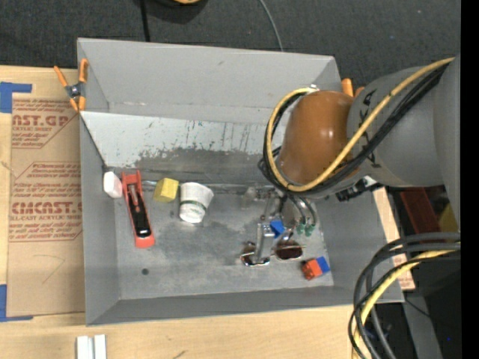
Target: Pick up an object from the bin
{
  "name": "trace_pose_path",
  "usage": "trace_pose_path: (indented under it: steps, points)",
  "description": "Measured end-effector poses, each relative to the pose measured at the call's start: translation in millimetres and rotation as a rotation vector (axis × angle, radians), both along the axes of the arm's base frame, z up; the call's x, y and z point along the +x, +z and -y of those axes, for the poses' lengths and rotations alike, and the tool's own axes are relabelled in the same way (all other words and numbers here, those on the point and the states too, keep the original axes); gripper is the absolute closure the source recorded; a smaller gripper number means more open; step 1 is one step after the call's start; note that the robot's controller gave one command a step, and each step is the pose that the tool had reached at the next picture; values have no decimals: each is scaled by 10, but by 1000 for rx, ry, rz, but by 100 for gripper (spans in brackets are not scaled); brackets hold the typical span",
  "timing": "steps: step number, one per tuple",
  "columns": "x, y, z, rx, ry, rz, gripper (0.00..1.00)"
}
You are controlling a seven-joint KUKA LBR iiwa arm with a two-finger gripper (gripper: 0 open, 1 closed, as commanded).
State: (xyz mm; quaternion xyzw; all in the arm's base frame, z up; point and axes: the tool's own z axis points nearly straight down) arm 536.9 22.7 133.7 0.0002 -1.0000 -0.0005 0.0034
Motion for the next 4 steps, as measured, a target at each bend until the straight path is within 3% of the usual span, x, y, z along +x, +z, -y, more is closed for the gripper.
trace_pose_path:
  steps: [1, 2, 3, 4]
  points:
    - [17, 47, 0, 0, 0, 7, 0]
    - [11, -280, 327, 2, -60, 10, 0]
    - [-126, -611, 588, 0, -148, 7, 0]
    - [-20, -637, 561, 3, 109, 12, 100]
